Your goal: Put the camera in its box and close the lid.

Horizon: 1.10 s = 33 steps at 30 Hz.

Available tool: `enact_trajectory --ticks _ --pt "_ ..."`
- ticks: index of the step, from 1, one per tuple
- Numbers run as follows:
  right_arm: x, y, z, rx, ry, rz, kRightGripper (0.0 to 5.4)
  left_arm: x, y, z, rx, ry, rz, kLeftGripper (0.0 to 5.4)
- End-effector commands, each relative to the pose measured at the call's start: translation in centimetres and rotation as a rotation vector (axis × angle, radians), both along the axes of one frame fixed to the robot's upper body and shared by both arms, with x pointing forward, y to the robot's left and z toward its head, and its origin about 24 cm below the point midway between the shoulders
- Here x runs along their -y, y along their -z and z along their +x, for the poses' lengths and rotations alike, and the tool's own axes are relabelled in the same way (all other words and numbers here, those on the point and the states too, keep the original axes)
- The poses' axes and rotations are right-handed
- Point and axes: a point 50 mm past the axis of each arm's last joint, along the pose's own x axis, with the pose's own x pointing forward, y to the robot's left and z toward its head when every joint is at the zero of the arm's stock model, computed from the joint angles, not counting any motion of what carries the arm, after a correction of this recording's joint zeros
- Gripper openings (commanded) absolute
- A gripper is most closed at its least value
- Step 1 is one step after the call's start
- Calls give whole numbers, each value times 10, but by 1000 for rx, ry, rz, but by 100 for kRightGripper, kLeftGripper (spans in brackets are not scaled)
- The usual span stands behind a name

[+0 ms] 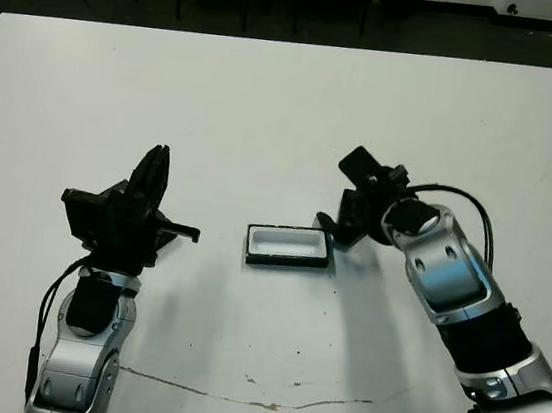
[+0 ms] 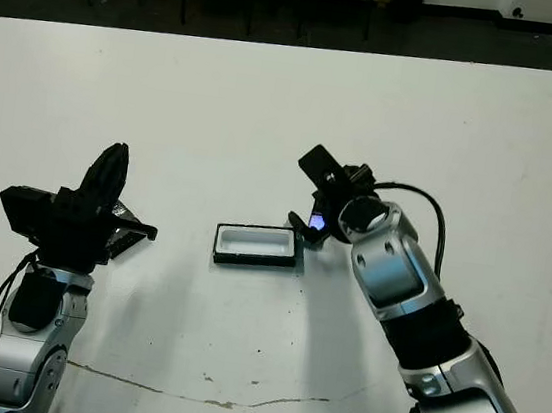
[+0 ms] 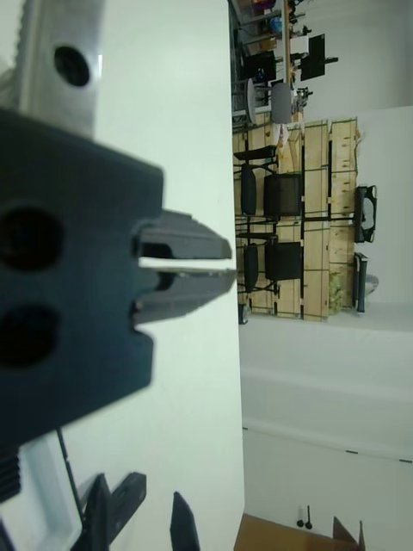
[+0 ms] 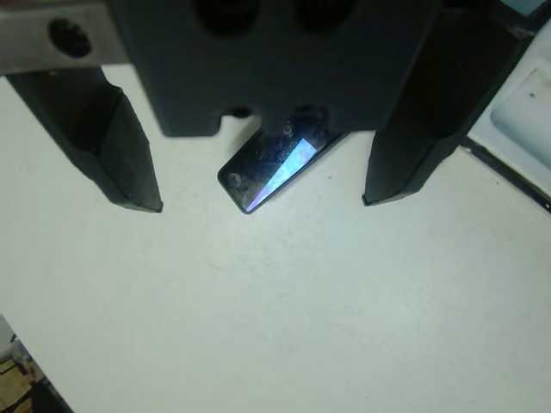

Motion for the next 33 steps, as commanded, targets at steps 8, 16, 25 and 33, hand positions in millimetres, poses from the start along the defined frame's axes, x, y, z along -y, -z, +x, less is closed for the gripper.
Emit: enact_trajectory --ticks 8,16,25,33 --pt "2 19 -13 -48 -18 -21 538 -1 6 -1 -19 -3 7 0" --pt "15 23 -21 -2 -57 -98 538 -1 5 -1 -24 -7 13 0" --pt "24 18 -27 28 -68 -80 538 -1 5 -1 -29 0 5 0" --pt "33 14 -31 18 -25 -21 538 -1 5 -1 -25 -1 11 0"
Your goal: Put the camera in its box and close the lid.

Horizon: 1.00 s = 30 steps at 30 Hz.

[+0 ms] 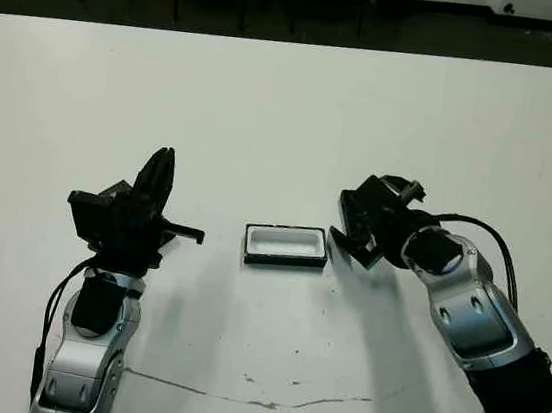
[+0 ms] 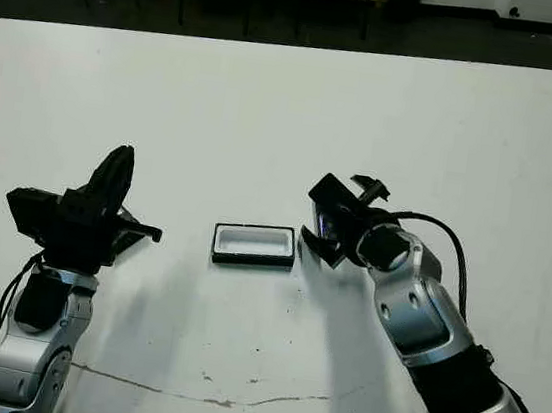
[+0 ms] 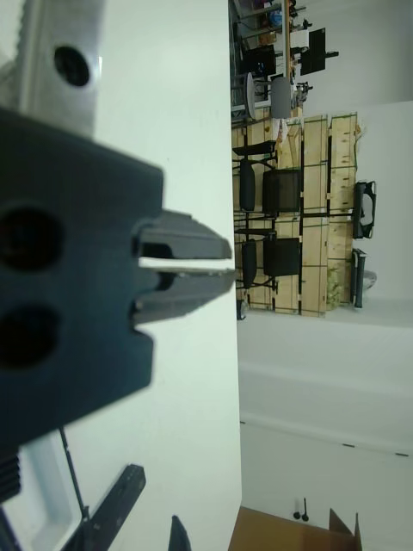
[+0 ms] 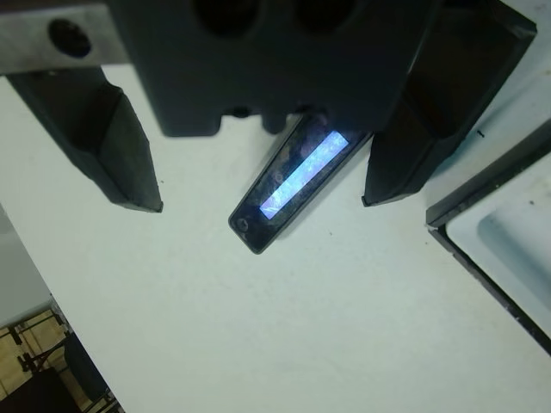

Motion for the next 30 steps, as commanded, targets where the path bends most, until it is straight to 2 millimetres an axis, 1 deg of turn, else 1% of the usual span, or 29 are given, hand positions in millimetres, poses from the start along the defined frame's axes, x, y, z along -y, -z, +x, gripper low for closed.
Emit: enact_trajectory --ticks 1,4,7,11,17,21,25,30 --pt "9 8 -7 -72 81 74 538 -3 5 -1 -33 -10 12 0" --pt "10 6 -12 -102 169 210 538 -3 5 -2 -32 -8 9 0" --pt "7 10 -19 -99 252 348 538 -4 5 -1 -34 -6 5 0" --pt "0 15 -27 -85 318 454 538 -3 5 -1 -33 -5 8 0" --pt "-8 26 -32 -147 386 557 538 -3 5 -1 -30 -1 3 0" --pt "-11 33 -35 -138 408 542 538 -4 5 -2 -29 -4 9 0" --pt "-12 38 -37 -126 444 554 503 -3 5 -2 -40 -7 -1 0" --pt "-10 44 -39 -96 479 544 412 -5 6 -2 -33 -4 6 0"
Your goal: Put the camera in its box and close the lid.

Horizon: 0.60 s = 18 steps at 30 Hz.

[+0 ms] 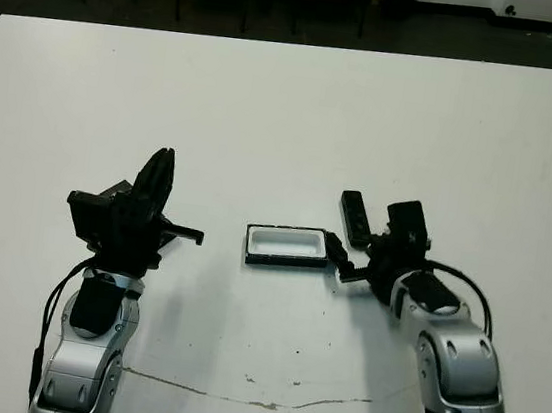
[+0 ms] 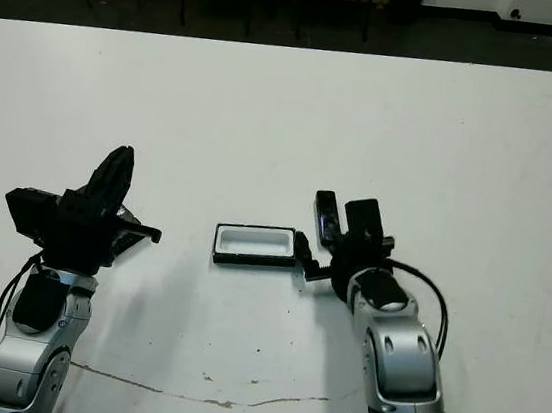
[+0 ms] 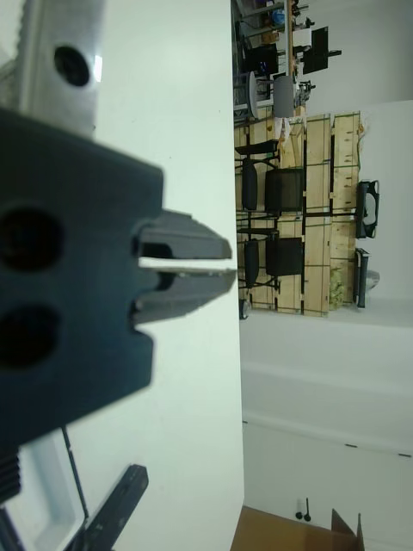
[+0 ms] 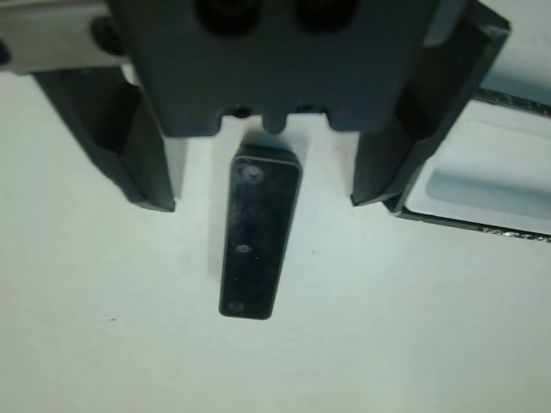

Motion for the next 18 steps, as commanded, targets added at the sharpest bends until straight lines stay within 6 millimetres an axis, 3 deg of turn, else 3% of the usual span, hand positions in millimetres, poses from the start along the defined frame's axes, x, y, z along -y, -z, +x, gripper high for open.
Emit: enact_trajectory --ticks 1,9,18 --pt "4 13 -4 -37 39 -24 393 -4 5 -1 -28 -12 11 0" --pt "6 18 -4 -14 54 -70 251 -4 5 -1 -35 -13 8 0" --pt "1 24 -6 -31 59 10 87 -4 5 -2 -32 -15 17 0"
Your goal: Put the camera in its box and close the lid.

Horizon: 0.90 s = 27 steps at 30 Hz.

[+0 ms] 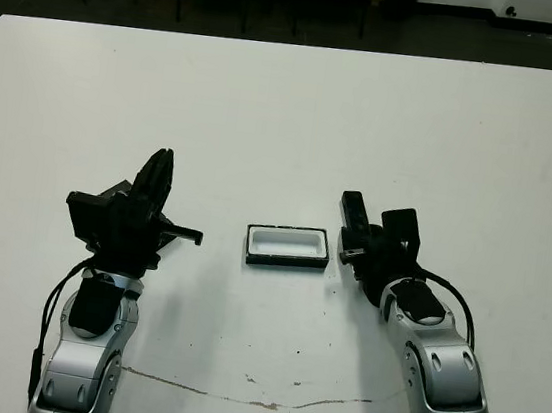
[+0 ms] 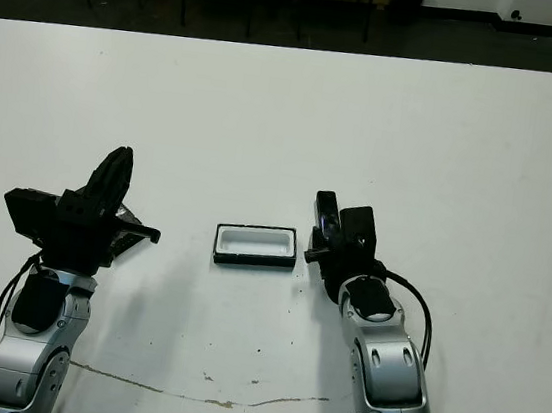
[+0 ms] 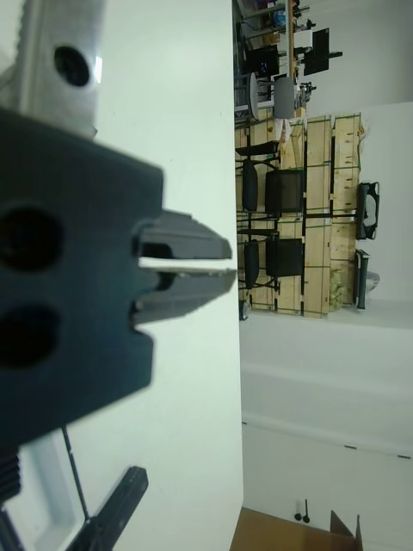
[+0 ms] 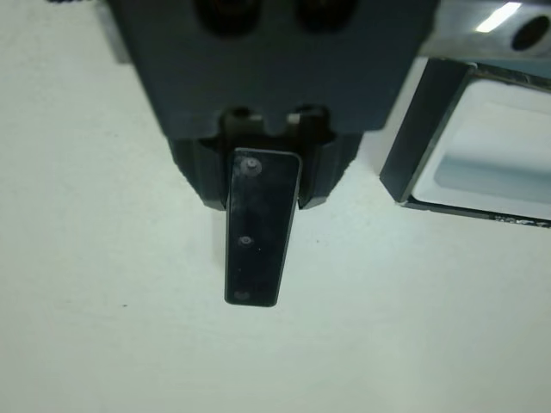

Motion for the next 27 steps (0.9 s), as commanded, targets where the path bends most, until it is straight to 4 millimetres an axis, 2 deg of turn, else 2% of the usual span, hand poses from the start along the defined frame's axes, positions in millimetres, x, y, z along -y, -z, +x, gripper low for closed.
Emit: enact_trajectory --ticks 1,10,14,17,21,23,27 --pt "4 16 -7 -97 29 19 74 -3 4 -2 -34 -11 8 0" --pt "8 14 -7 -94 57 29 60 -3 4 -3 -35 -9 8 0" --pt "18 3 -5 37 17 -7 60 -3 4 -5 -35 -10 11 0" --pt "31 -21 3 174 -12 -32 60 -3 5 -6 -38 -10 7 0" --pt "47 -61 15 295 -95 39 60 -5 6 -10 -46 -15 9 0" --pt "54 -83 22 341 -165 52 60 -5 6 -12 -49 -20 5 0" --pt "61 -114 36 355 -347 76 60 -6 7 -14 -50 -29 9 0"
